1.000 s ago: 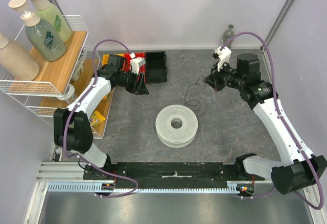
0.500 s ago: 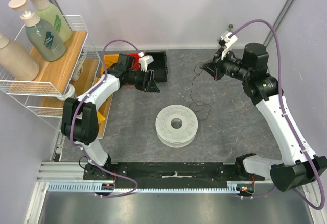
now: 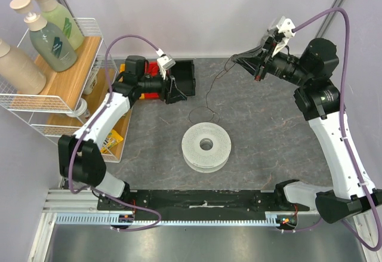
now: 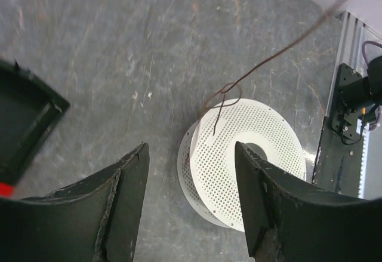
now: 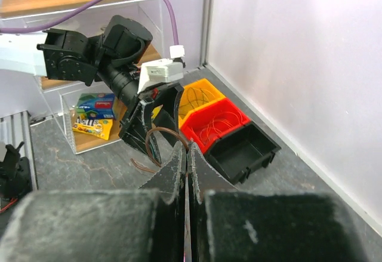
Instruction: Wrap the cables
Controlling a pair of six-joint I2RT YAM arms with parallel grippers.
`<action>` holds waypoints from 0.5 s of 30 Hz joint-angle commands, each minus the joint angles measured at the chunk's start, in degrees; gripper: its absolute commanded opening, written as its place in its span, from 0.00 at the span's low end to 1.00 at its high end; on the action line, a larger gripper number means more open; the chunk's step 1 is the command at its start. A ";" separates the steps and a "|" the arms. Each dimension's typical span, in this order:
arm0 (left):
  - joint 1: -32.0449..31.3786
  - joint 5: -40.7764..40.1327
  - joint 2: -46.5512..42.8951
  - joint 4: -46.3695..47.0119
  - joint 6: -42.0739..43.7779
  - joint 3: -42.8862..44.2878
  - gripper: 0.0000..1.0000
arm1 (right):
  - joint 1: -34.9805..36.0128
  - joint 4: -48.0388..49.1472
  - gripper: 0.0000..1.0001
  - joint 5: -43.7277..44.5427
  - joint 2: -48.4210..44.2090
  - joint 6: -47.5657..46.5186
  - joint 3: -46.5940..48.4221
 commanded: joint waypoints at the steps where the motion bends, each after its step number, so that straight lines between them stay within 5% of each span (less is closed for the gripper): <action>1: 0.19 7.53 -6.28 4.84 12.00 -0.70 0.66 | -0.30 3.82 0.00 -7.16 0.16 1.33 2.71; 7: -0.95 10.61 -5.76 -10.19 28.19 3.53 0.64 | -0.21 7.68 0.00 -15.08 0.16 4.04 2.18; 15: -3.67 11.31 -10.13 -4.51 23.10 -3.30 0.58 | -0.21 8.75 0.00 -12.30 -0.54 6.69 2.53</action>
